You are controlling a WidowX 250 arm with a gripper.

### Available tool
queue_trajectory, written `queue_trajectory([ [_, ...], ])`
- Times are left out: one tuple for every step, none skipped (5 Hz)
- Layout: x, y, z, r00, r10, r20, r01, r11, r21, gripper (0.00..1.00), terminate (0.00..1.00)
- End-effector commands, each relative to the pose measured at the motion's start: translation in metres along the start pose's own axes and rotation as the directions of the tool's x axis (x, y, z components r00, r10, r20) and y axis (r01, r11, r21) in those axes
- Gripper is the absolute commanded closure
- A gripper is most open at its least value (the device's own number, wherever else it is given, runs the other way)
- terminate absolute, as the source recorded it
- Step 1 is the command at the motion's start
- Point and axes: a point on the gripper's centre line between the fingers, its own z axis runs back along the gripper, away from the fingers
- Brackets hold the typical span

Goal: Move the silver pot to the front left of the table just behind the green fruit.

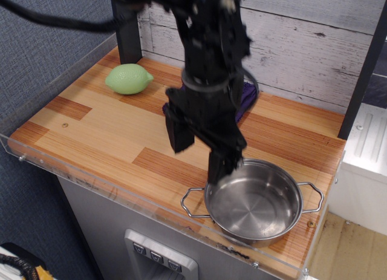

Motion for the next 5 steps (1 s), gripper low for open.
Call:
queue_trajectory([
  [0.010,-0.011,-0.028,1.000,-0.020,-0.011,0.020,1.000,0.005,0.00,0.00],
  [0.016,-0.016,-0.037,1.000,-0.022,-0.012,0.022,1.000,0.009,0.00,0.00],
  [0.020,-0.018,-0.045,1.000,-0.011,-0.010,0.011,1.000,0.012,1.00,0.00],
  [0.023,-0.020,-0.047,1.000,-0.004,-0.012,0.004,1.000,0.014,1.00,0.00],
  [0.025,-0.021,-0.042,1.000,0.004,0.002,-0.004,1.000,0.008,1.00,0.00],
])
